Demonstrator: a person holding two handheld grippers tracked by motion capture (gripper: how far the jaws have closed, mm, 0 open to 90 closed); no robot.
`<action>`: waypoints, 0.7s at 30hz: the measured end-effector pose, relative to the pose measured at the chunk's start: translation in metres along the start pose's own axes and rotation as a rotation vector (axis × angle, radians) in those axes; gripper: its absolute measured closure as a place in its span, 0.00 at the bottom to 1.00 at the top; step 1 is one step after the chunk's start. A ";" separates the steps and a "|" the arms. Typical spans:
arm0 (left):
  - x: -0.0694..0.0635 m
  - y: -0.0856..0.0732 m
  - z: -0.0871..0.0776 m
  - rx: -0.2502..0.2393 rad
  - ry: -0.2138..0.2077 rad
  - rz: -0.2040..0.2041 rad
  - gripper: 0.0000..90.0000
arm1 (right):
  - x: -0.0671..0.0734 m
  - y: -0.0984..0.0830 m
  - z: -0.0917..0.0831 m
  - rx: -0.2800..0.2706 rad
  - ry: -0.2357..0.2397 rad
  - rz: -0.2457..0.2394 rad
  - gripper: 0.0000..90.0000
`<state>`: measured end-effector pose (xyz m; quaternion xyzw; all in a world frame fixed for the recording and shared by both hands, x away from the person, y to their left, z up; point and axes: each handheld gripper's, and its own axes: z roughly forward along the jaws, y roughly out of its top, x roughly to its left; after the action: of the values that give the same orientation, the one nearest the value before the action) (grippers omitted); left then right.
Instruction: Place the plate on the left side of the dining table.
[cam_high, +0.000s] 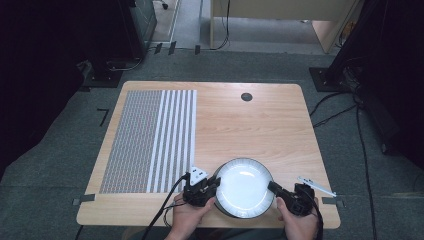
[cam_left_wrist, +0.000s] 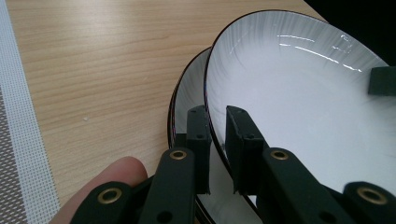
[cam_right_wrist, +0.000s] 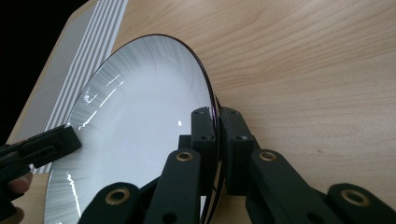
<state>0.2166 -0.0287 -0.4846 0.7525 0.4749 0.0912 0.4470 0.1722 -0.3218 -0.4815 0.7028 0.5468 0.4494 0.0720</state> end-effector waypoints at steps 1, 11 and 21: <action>0.000 0.000 0.000 0.000 0.004 0.002 0.90 | 0.001 0.000 0.000 -0.004 -0.007 -0.009 0.96; 0.003 0.002 -0.005 0.001 0.004 -0.015 0.91 | 0.005 0.001 0.004 0.000 -0.016 -0.020 0.97; 0.004 0.007 -0.013 -0.008 0.008 -0.024 0.92 | 0.011 0.006 0.002 0.016 0.002 -0.027 0.97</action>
<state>0.2155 -0.0191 -0.4725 0.7447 0.4852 0.0910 0.4491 0.1777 -0.3143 -0.4727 0.6954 0.5597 0.4449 0.0719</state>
